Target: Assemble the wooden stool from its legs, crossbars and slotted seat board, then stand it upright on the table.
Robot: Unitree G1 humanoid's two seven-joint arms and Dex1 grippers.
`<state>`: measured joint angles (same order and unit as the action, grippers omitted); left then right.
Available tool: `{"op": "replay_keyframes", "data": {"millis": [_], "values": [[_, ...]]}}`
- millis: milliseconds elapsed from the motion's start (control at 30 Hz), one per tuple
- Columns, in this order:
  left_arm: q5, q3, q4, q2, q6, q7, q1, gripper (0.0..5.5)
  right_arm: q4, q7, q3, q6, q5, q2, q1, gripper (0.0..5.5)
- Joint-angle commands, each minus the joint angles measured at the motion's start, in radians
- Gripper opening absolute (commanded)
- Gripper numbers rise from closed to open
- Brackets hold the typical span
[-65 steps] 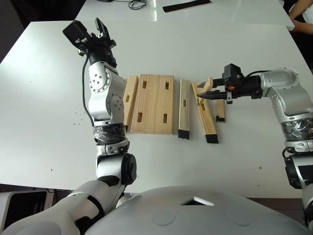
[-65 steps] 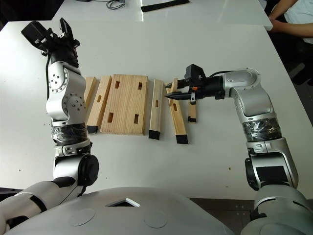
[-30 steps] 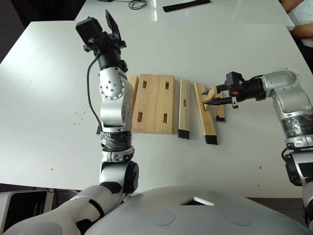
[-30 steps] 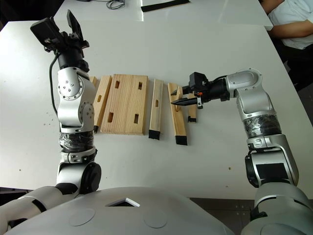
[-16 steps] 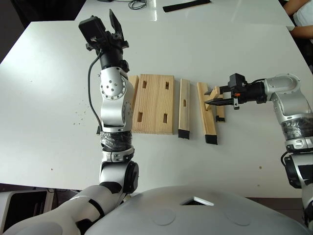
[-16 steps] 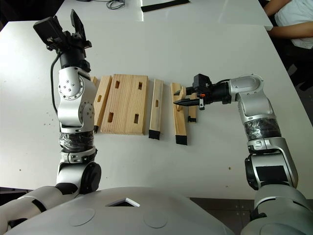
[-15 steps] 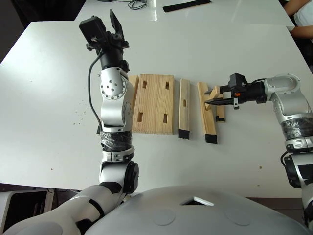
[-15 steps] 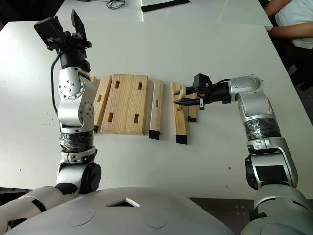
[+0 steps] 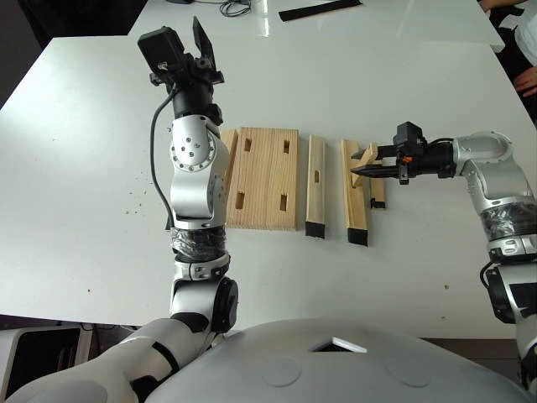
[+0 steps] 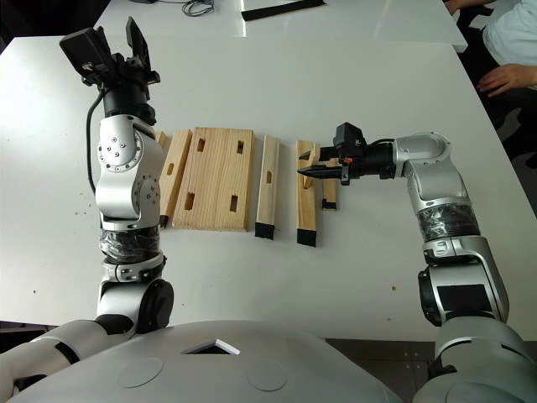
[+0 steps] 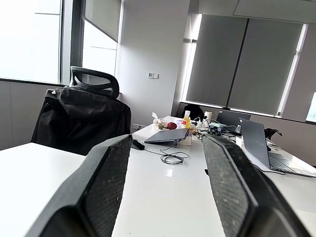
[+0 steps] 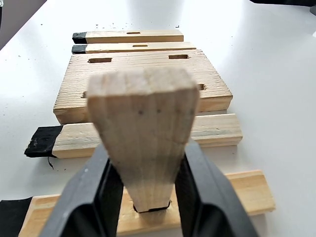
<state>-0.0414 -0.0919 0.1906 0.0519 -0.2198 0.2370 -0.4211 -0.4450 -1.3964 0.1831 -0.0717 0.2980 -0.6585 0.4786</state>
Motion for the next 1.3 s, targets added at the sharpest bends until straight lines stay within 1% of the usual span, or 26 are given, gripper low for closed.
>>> {"op": "replay_keyframes", "data": {"millis": [33,200,400,433,467,500,700,833,967,1100,1200,1300], "values": [[0.003,0.002,0.013,0.005,-0.015,-0.004,0.002,2.63,-0.064,0.025,0.075,-0.027,-0.098,0.013,-0.104,1.31],[0.001,0.003,0.015,0.004,-0.021,-0.008,0.001,2.63,-0.049,0.042,0.08,-0.013,-0.1,0.016,-0.129,1.31],[0.0,-0.004,0.005,0.003,-0.013,-0.004,-0.002,2.63,-0.074,0.065,0.042,0.012,-0.074,0.026,-0.092,1.31],[0.0,-0.006,0.002,0.003,-0.012,-0.004,-0.003,2.63,-0.074,0.064,0.031,0.013,-0.063,0.028,-0.085,1.68],[0.0,-0.009,0.001,0.003,-0.009,-0.002,-0.002,2.63,-0.072,0.063,0.018,0.001,-0.046,0.032,-0.072,1.78],[0.0,-0.013,-0.001,0.002,-0.006,-0.001,-0.002,2.63,-0.067,0.059,0.007,-0.014,-0.034,0.035,-0.06,2.03],[0.002,-0.032,-0.004,-0.003,0.001,0.003,0.003,2.63,0.035,0.063,-0.038,-0.092,-0.011,0.018,-0.072,2.89],[0.002,-0.043,-0.001,-0.007,0.001,0.004,0.008,2.63,0.18,0.035,-0.06,-0.153,0.018,-0.032,-0.141,2.89],[0.0,-0.053,0.007,-0.012,-0.002,0.0,0.018,2.63,0.369,-0.012,-0.099,-0.217,0.071,-0.121,-0.204,2.89],[0.005,-0.06,0.01,-0.013,0.006,0.003,0.026,2.63,0.502,-0.006,-0.17,-0.299,0.143,-0.181,-0.189,2.89],[0.011,-0.063,0.003,-0.015,0.016,0.006,0.025,2.63,0.578,0.053,-0.229,-0.398,0.236,-0.168,-0.098,2.89],[0.012,-0.061,-0.016,-0.014,0.026,0.005,0.013,2.63,0.656,0.144,-0.25,-0.486,0.333,-0.106,-0.027,2.89]]}}
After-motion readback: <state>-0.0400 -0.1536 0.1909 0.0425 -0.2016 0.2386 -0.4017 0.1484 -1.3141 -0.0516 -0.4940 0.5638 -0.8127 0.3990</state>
